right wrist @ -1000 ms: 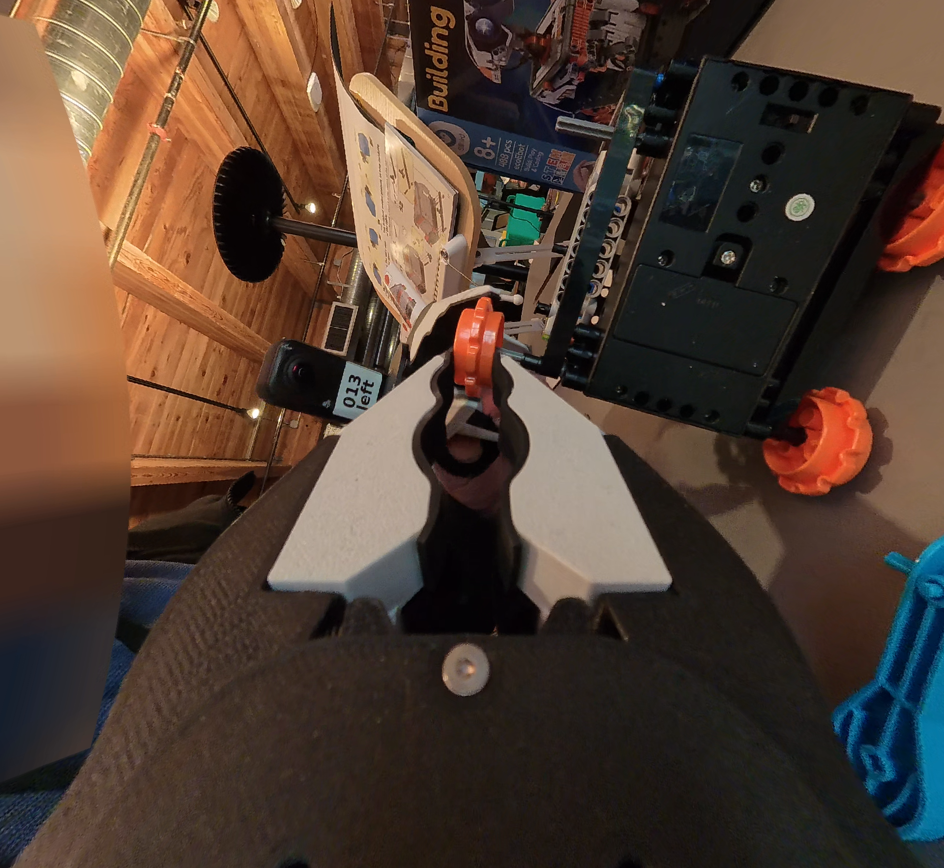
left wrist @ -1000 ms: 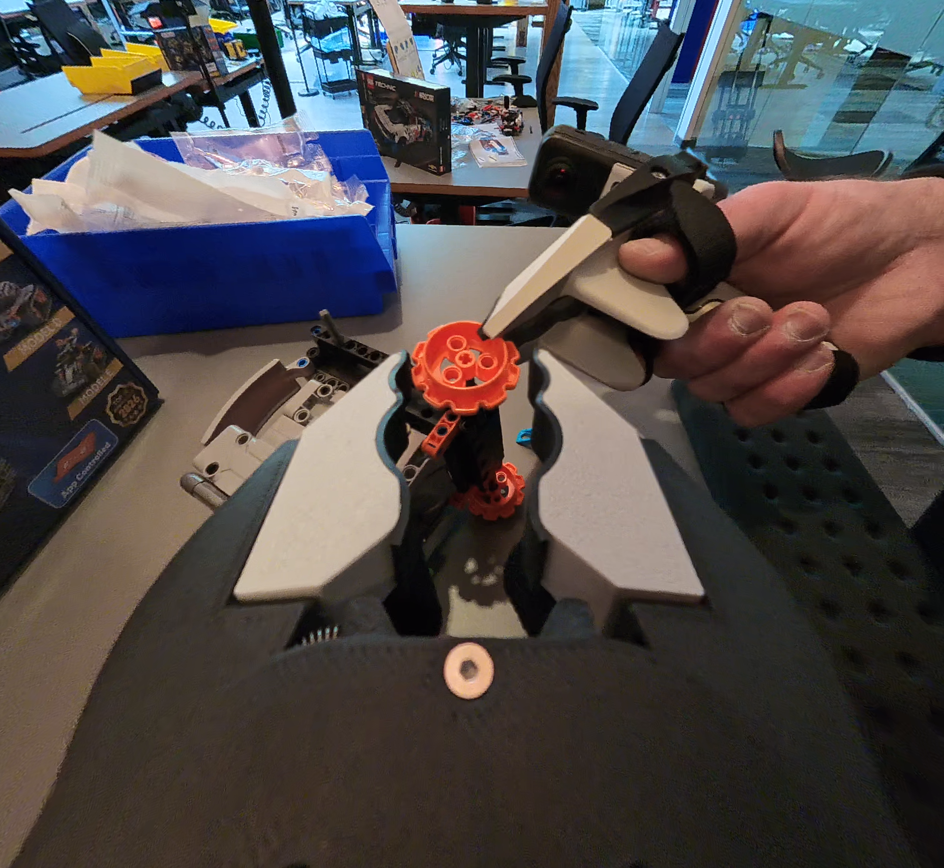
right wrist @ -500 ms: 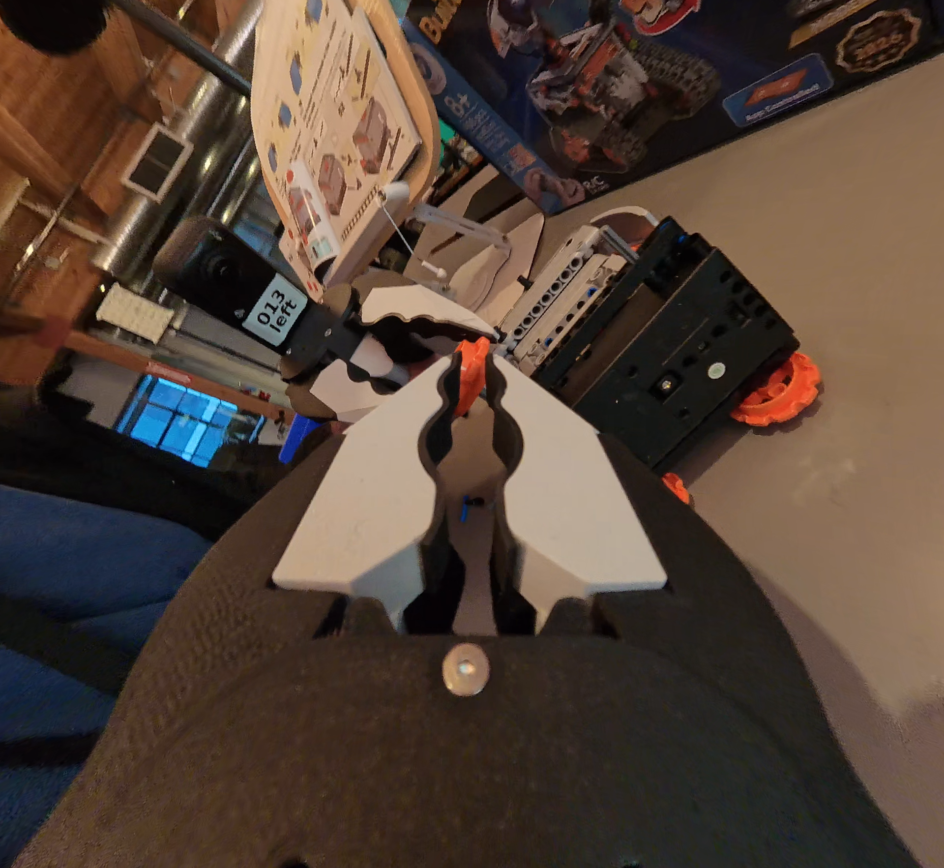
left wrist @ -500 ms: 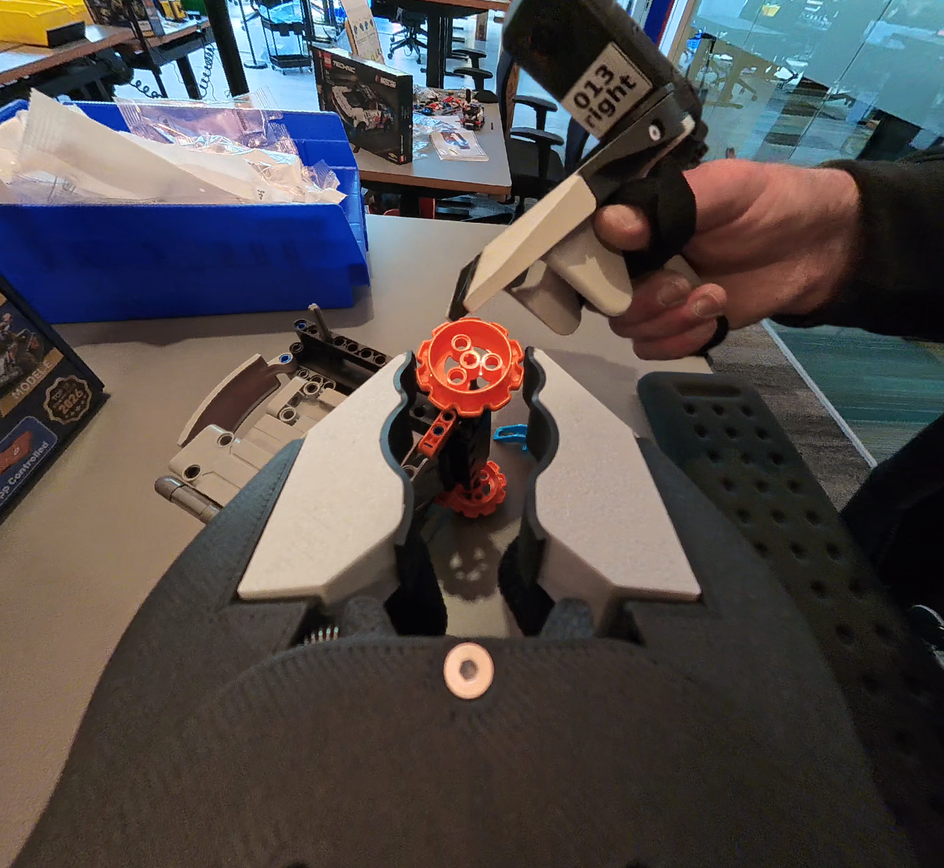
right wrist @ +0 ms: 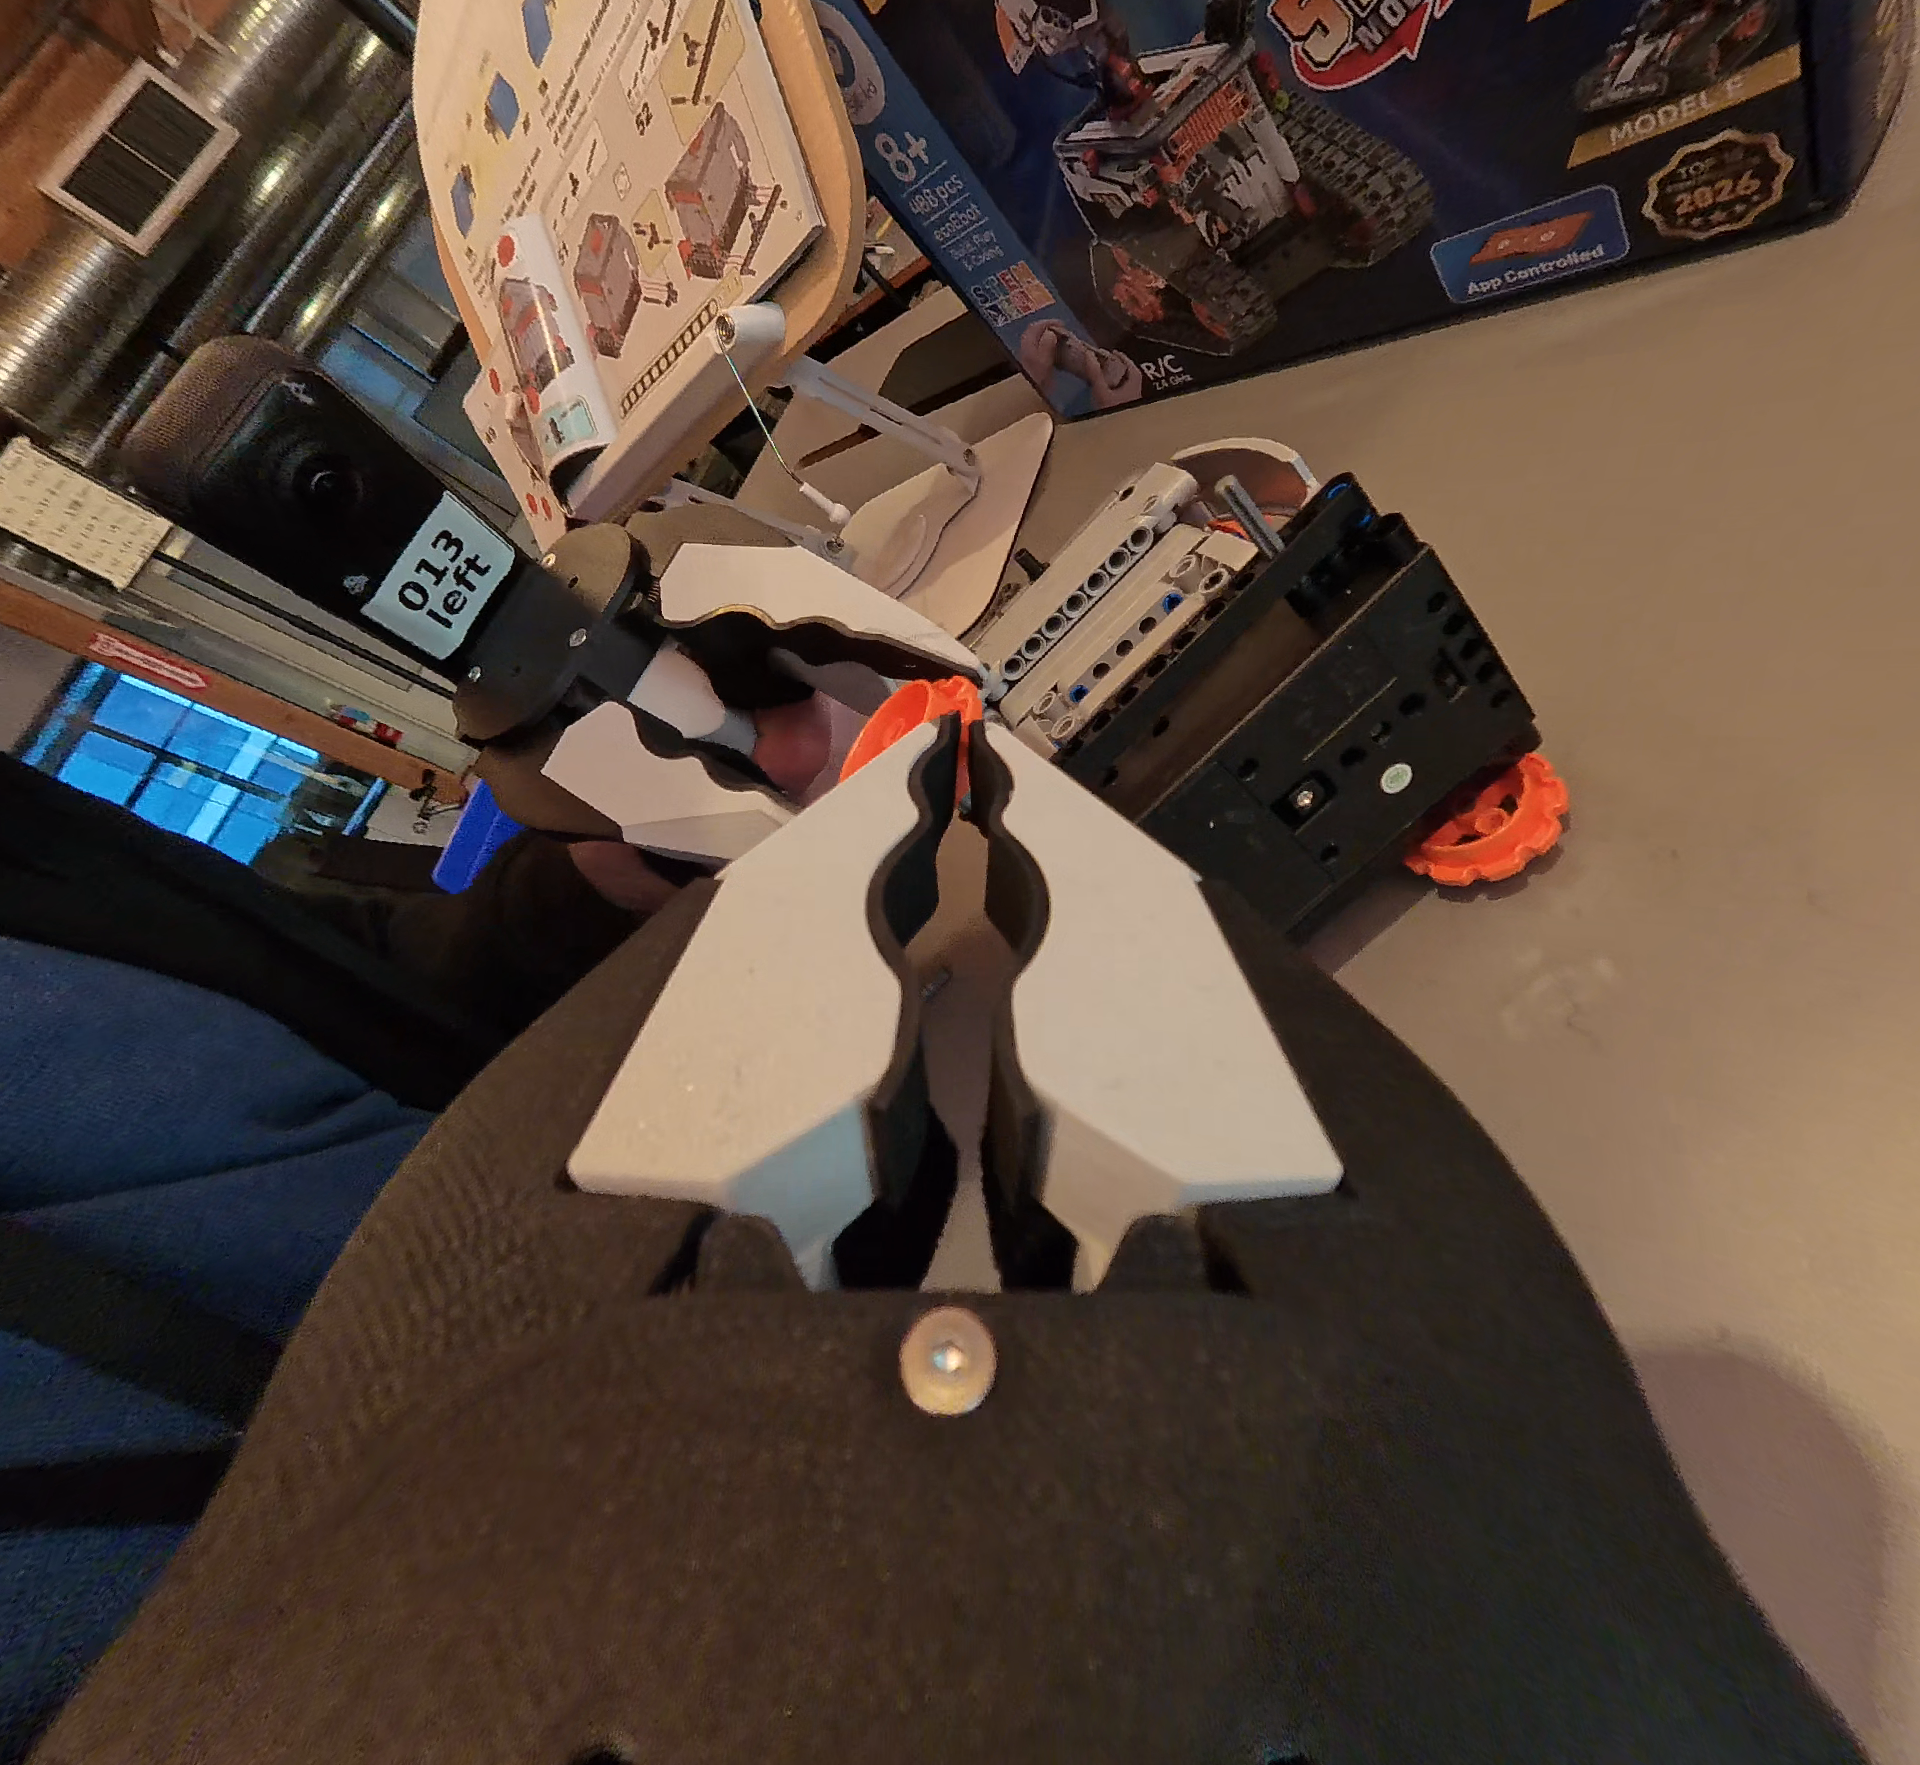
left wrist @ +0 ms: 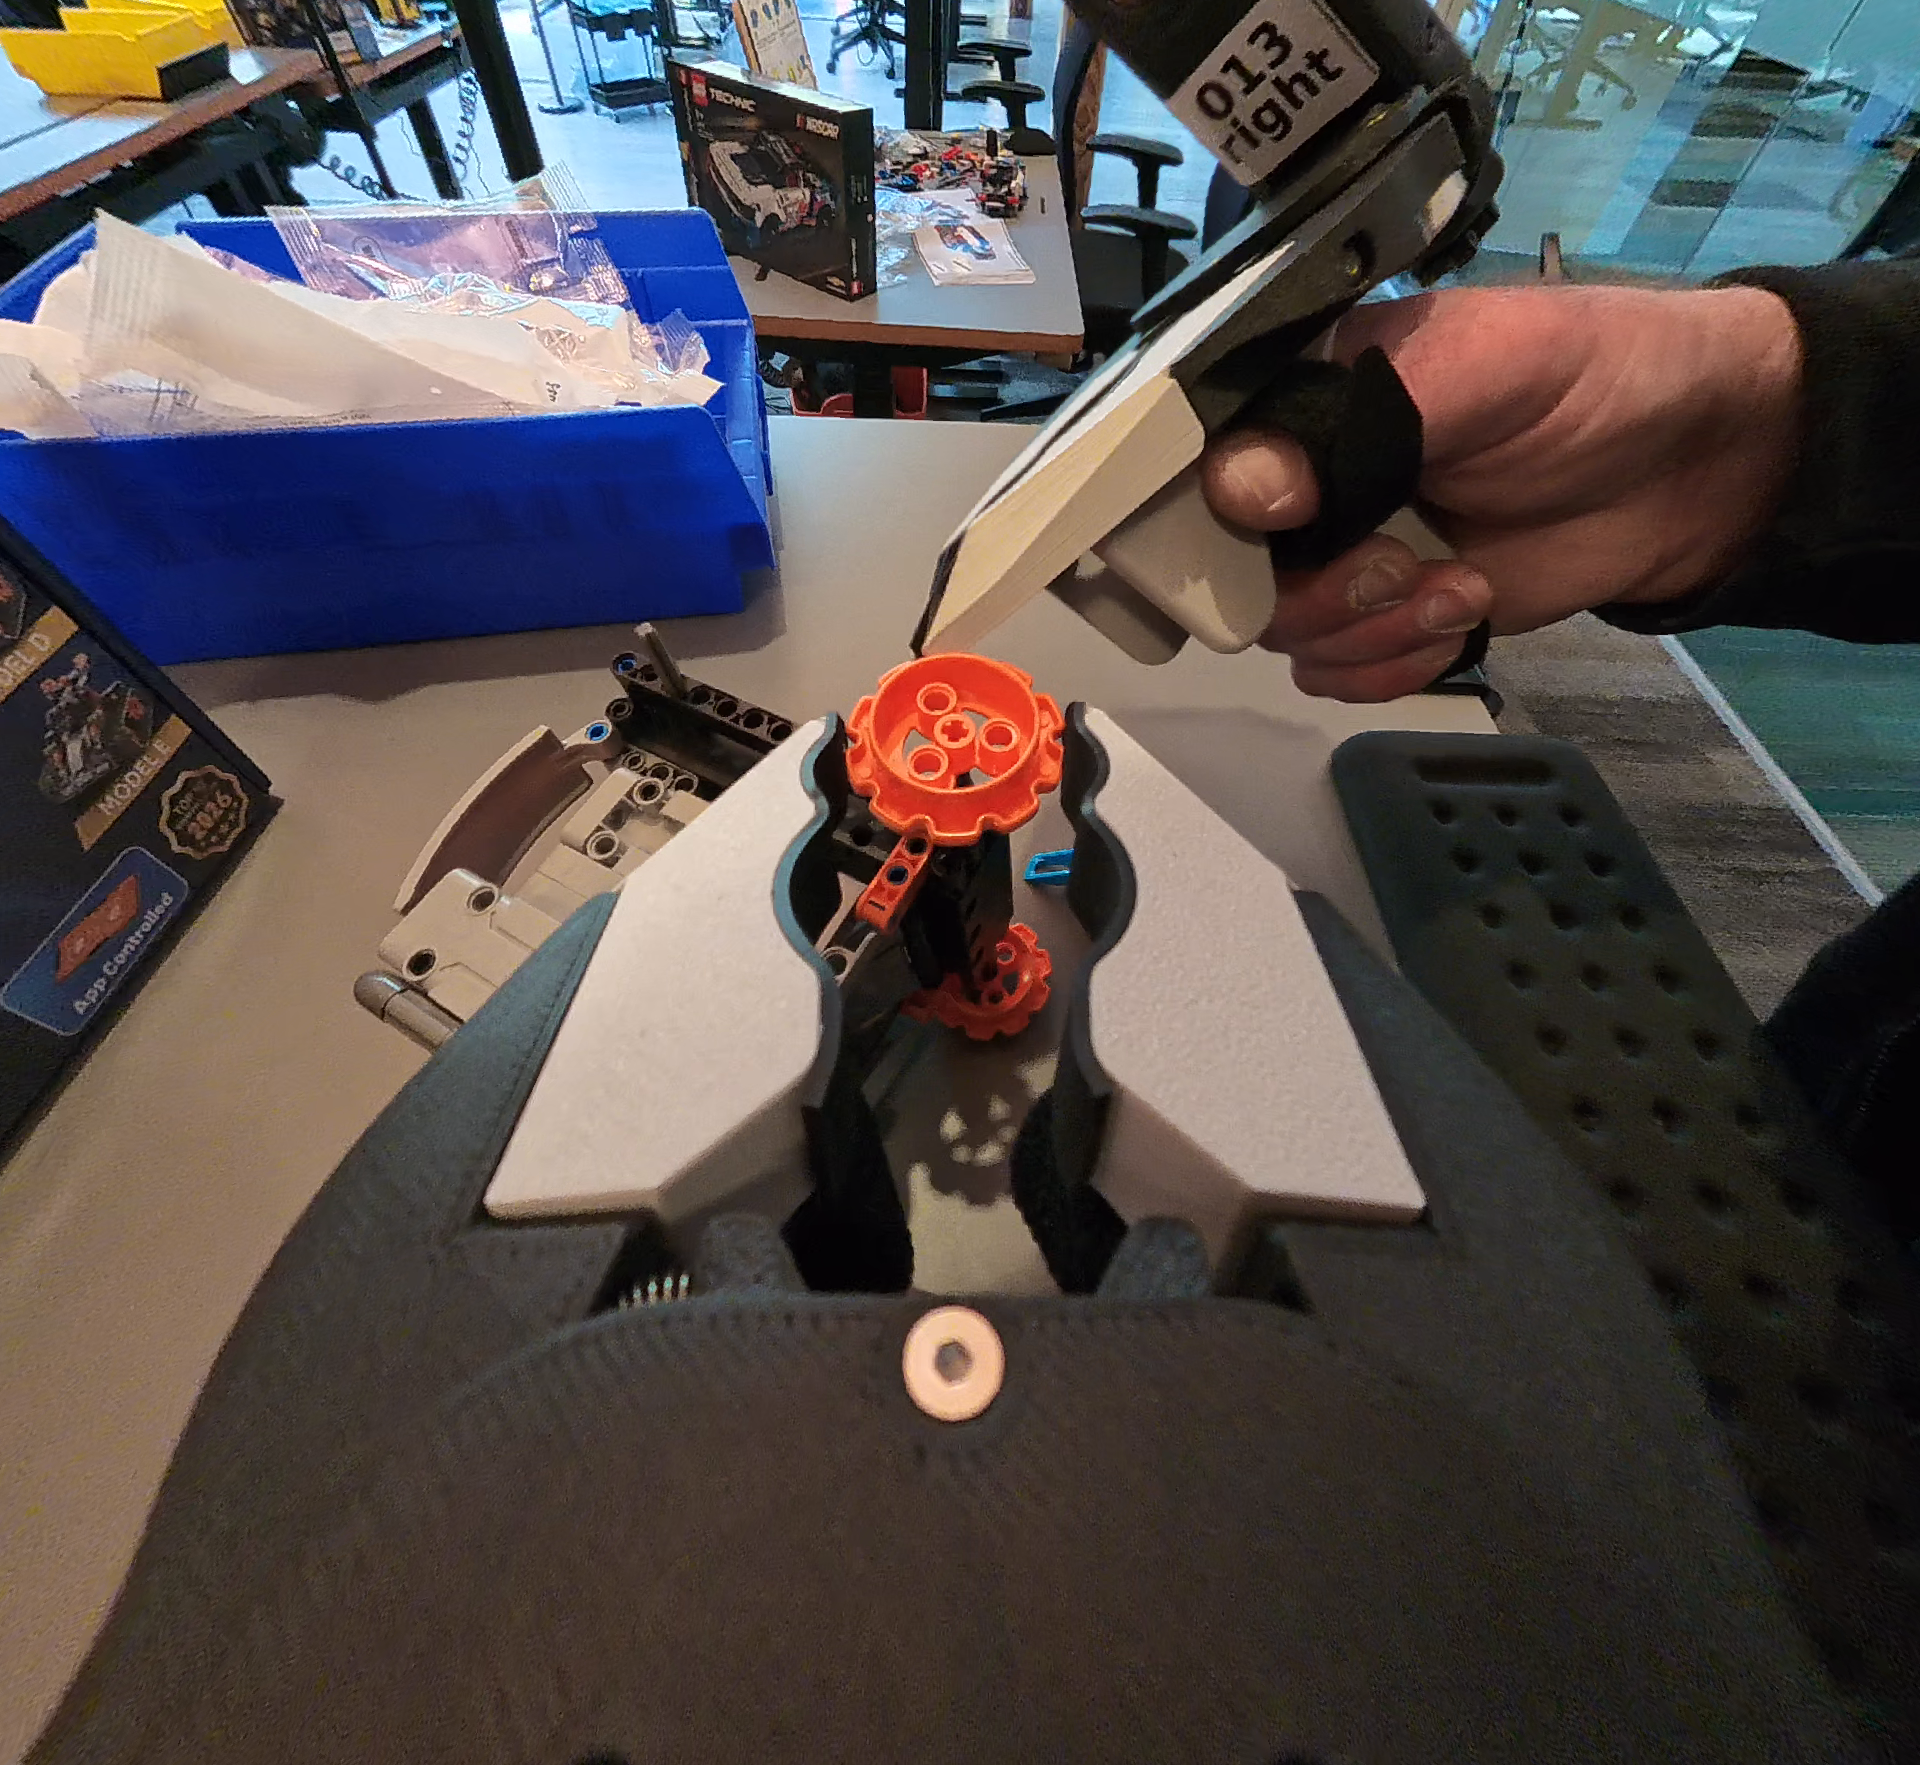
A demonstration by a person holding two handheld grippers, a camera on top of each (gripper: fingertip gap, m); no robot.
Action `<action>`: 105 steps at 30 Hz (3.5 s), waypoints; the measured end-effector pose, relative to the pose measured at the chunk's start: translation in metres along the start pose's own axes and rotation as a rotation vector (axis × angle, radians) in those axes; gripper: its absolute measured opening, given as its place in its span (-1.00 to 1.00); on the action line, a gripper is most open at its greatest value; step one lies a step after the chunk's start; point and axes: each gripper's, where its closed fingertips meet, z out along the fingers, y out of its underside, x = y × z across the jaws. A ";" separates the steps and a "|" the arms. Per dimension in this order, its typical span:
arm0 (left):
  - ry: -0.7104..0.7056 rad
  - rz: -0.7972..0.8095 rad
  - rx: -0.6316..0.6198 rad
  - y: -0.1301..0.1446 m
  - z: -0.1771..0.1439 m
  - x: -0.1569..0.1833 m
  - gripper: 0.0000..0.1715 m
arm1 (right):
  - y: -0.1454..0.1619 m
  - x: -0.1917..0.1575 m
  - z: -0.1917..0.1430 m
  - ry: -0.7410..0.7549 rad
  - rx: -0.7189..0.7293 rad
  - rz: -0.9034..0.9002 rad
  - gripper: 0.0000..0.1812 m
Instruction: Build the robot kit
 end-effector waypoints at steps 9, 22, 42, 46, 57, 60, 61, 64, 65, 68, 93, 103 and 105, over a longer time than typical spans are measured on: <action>-0.042 0.006 0.033 -0.001 0.000 0.001 -0.54 | 0.004 0.003 0.000 0.096 -0.018 -0.108 -1.00; -0.034 -0.007 0.122 -0.001 0.000 0.001 -0.53 | 0.001 0.000 -0.002 0.262 -0.012 -0.433 -1.00; -0.011 0.027 0.107 -0.003 0.004 0.003 -0.53 | 0.007 -0.011 0.005 0.215 -0.138 -0.659 -1.00; -0.012 0.021 0.116 -0.002 0.004 0.003 -0.53 | 0.007 -0.011 0.006 0.217 -0.148 -0.659 -1.00; -0.014 -0.007 0.145 -0.001 0.003 0.002 -0.53 | 0.010 -0.011 0.009 0.315 -0.190 -0.794 -1.00; -0.016 -0.014 0.156 -0.001 0.002 0.002 -0.53 | 0.010 -0.011 0.009 0.311 -0.174 -0.789 -1.00; -0.013 -0.015 0.161 -0.001 0.003 0.002 -0.53 | 0.010 -0.011 0.009 0.309 -0.171 -0.783 -1.00; -0.006 0.003 0.143 -0.001 0.004 0.004 -0.53 | 0.011 -0.013 0.009 0.255 -0.171 -0.711 -1.00; -0.007 0.004 0.137 -0.002 0.005 0.005 -0.53 | 0.010 -0.013 0.008 0.254 -0.173 -0.716 -1.00; 0.009 -0.010 0.129 -0.003 0.006 0.007 -0.53 | -0.001 -0.018 0.000 0.246 -0.170 -0.750 -1.00; 0.072 0.016 0.093 0.000 0.005 0.008 -0.53 | 0.017 -0.012 -0.001 0.107 -0.736 -1.044 -1.00; 0.079 0.004 0.088 0.002 0.008 0.010 -0.53 | 0.020 -0.009 -0.003 0.130 -0.750 -1.000 -1.00; 0.085 0.010 0.082 0.002 0.009 0.010 -0.53 | 0.020 -0.009 -0.003 0.140 -0.758 -1.011 -1.00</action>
